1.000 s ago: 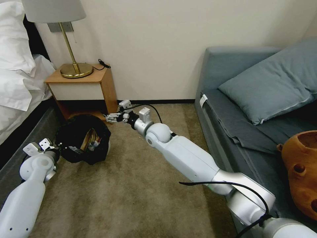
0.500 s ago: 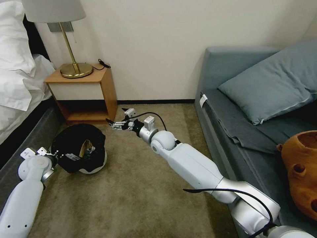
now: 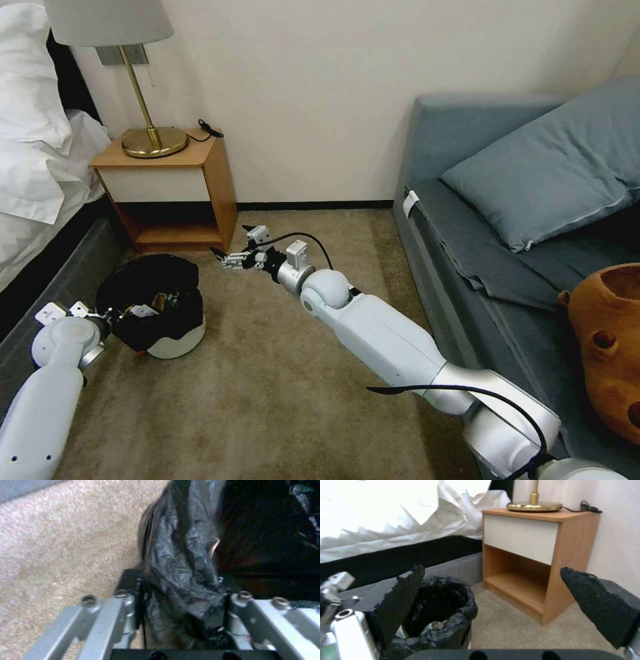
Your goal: Pick up the trash bin, then pick up the garbage on the floor and place it into the trash bin.
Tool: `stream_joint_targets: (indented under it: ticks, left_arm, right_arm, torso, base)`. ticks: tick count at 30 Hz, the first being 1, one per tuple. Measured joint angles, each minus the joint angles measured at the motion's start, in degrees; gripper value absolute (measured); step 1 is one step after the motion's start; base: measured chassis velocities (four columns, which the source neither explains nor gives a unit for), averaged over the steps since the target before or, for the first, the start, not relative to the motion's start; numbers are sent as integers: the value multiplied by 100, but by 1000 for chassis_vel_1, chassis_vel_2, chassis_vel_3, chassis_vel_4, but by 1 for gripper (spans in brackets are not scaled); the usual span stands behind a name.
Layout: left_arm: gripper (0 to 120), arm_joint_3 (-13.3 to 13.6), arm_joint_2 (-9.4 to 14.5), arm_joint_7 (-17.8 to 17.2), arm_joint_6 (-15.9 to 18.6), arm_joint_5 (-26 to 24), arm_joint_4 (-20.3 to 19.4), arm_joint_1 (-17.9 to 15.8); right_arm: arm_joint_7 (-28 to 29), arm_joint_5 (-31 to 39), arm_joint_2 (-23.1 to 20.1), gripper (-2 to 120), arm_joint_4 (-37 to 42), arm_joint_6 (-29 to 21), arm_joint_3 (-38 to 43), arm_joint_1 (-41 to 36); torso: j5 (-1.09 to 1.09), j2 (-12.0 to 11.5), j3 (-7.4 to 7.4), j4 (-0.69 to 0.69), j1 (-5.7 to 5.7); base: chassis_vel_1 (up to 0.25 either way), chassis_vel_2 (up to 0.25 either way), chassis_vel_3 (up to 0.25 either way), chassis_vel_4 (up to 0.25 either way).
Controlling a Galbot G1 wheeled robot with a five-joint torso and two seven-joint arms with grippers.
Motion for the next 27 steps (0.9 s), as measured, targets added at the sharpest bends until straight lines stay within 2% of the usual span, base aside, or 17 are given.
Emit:
stream_joint_targets:
  ticks: [2, 3, 4, 5, 8, 9, 11, 13, 15, 16, 19, 20, 23, 24, 27]
  left_arm:
    - [59, -38, 70, 1, 14, 67, -121, 71]
    - [59, -38, 70, 1, 14, 67, -121, 71]
    - [68, -70, 111, 38, 16, 159, -200, 119]
    - [68, -70, 111, 38, 16, 159, -200, 119]
    - [82, -127, 171, 288, 16, 556, -390, 243]
    - [82, -127, 171, 288, 16, 556, -390, 243]
    - [95, -161, 197, 670, -9, 1192, -518, 359]
    - [95, -163, 198, 690, -14, 1232, -525, 365]
    - [100, -204, 200, 1083, -197, 1964, -617, 466]
    - [100, -204, 200, 1083, -197, 1964, -617, 466]
    - [100, -257, 229, 1995, -746, 3408, -838, 678]
    - [100, -257, 229, 1995, -746, 3408, -838, 678]
    - [100, -158, 278, 2453, -867, 3683, -1184, 756]
    - [100, -158, 278, 2453, -867, 3683, -1184, 756]
    - [100, 25, 318, 2926, -1033, 3731, -1375, 751]
  right_arm:
    - [278, 68, 35, 100, 1, -129, -32, 57]
    - [278, 68, 35, 100, 1, -129, -32, 57]
    - [452, 149, 52, 100, 2, -234, -45, 108]
    - [452, 149, 52, 100, 2, -234, -45, 108]
    - [925, 367, 69, 100, 30, -485, -71, 188]
    - [925, 367, 69, 100, 30, -485, -71, 188]
    - [1361, 575, 66, 100, 65, -698, -69, 198]
    - [1408, 597, 63, 100, 72, -719, -68, 197]
    - [1744, 905, -5, 100, 178, -877, -56, 175]
    - [1744, 905, -5, 100, 178, -877, -56, 175]
    - [2208, 1285, -98, 100, 342, -1095, 37, 108]
    - [2208, 1285, -98, 100, 342, -1095, 37, 108]
    - [2443, 1453, -187, 100, 416, -1189, 141, 34]
    - [2443, 1453, -187, 100, 416, -1189, 141, 34]
    - [2561, 1609, -264, 100, 477, -1260, 250, -73]
  torso:
    - [0, 0, 0, 0, 0]
    - [0, 0, 0, 0, 0]
    - [0, 0, 0, 1, 0]
    - [0, 0, 0, 1, 0]
    - [0, 0, 0, 1, 0]
    - [0, 0, 0, 1, 0]
    - [0, 0, 0, 1, 0]
    - [0, 0, 0, 1, 0]
    - [0, 0, 0, 0, 0]
    - [0, 0, 0, 0, 0]
    - [0, 0, 0, 1, 0]
    - [0, 0, 0, 1, 0]
    - [2, 0, 0, 1, 0]
    - [2, 0, 0, 1, 0]
    - [2, 0, 0, -3, 0]
  base:
    - [0, 0, 0, 0]
    - [0, 0, 0, 0]
    - [0, 0, 0, 0]
    - [0, 0, 0, 0]
    - [0, 0, 0, 0]
    - [0, 0, 0, 0]
    - [0, 0, 0, 0]
    - [0, 0, 0, 0]
    - [0, 0, 0, 0]
    - [0, 0, 0, 0]
    - [0, 0, 0, 0]
    - [0, 0, 0, 0]
    - [0, 0, 0, 0]
    - [0, 0, 0, 0]
    - [0, 0, 0, 0]
